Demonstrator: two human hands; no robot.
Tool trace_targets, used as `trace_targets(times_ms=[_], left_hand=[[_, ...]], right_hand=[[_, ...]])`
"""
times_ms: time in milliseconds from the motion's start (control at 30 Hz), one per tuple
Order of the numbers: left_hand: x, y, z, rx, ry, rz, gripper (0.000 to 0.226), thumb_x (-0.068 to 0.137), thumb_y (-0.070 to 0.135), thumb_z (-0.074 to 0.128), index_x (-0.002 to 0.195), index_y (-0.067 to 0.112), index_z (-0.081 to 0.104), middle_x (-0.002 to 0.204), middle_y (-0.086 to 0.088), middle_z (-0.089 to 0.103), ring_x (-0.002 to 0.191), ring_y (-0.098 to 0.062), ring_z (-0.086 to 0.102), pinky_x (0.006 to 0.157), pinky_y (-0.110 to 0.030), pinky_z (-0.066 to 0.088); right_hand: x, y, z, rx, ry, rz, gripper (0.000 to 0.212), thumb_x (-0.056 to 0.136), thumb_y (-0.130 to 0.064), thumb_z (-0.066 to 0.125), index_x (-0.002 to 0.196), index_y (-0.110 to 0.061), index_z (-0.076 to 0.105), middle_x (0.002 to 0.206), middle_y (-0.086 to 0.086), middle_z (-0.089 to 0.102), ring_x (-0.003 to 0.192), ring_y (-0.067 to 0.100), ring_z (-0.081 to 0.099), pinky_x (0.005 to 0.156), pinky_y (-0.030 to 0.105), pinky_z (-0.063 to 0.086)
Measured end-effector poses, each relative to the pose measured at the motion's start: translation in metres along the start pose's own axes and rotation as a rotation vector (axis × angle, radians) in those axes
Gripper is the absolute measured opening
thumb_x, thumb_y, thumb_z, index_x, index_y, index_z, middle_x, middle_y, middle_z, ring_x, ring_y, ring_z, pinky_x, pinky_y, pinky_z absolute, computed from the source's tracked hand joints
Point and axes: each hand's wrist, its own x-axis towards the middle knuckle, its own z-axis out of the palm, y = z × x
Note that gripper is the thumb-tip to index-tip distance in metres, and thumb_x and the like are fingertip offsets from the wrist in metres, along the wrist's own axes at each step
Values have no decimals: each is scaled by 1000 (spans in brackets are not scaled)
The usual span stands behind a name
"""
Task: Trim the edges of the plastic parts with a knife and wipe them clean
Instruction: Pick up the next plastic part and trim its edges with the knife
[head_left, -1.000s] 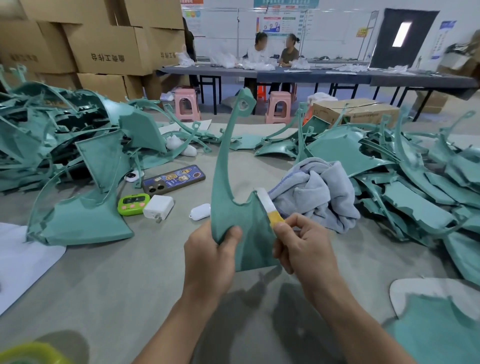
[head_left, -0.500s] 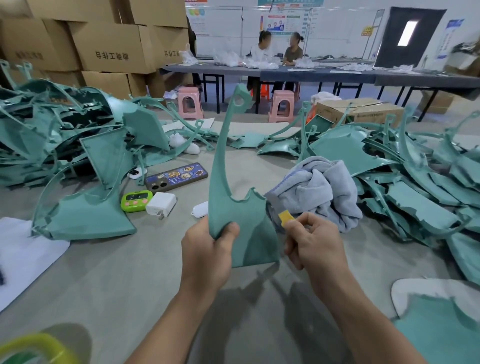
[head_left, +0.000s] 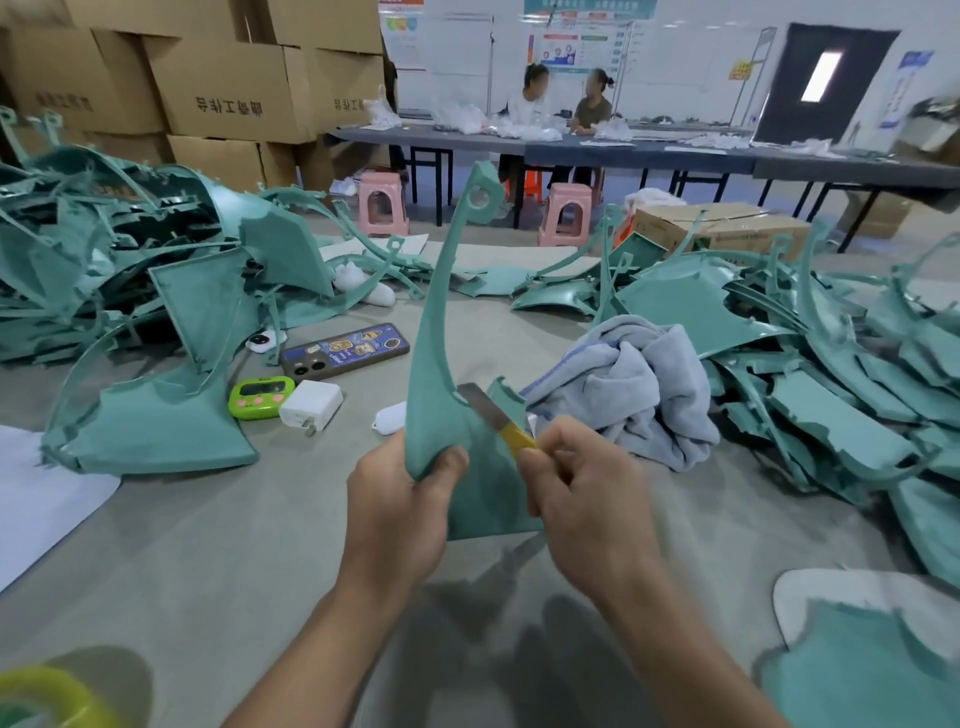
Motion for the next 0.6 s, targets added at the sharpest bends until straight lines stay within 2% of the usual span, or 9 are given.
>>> trace_targets(times_ms=[100, 267, 367, 467, 600], left_hand=[[2, 1, -1, -4, -5, -30, 22, 77, 35, 63, 72, 15, 64, 68, 6, 67, 65, -13, 59, 56, -27, 44], [2, 3, -1, -24, -19, -41, 22, 79, 33, 63, 75, 11, 64, 69, -1, 66, 64, -18, 57, 55, -29, 43], [2, 2, -2, -17, -29, -50, 26, 78, 33, 63, 75, 8, 62, 69, -5, 63, 67, -23, 56, 58, -36, 43], [1, 2, -2, -19, -24, -55, 25, 78, 34, 63, 76, 9, 63, 69, -2, 65, 66, -20, 57, 59, -34, 45], [2, 1, -3, -16, -25, -77, 29, 77, 35, 63, 72, 7, 60, 67, -6, 60, 60, -19, 50, 56, -32, 40]], right_hand=[[3, 1, -2, -56, 95, -1, 29, 96, -29, 65, 72, -26, 49, 62, -1, 61, 54, 18, 50, 49, 24, 37], [0, 0, 3, -22, 37, -11, 30, 97, -27, 65, 73, -24, 47, 61, 4, 59, 53, 19, 48, 52, 32, 39], [6, 2, -1, 2, 133, 26, 28, 96, -27, 65, 72, -20, 51, 61, 4, 61, 55, 22, 52, 54, 31, 41], [5, 5, -1, 34, 37, 53, 26, 95, -28, 65, 74, -18, 54, 62, 7, 62, 57, 25, 52, 52, 33, 41], [8, 13, -6, -8, 106, 100, 28, 94, -28, 67, 71, -18, 54, 60, 5, 61, 56, 22, 53, 54, 34, 40]])
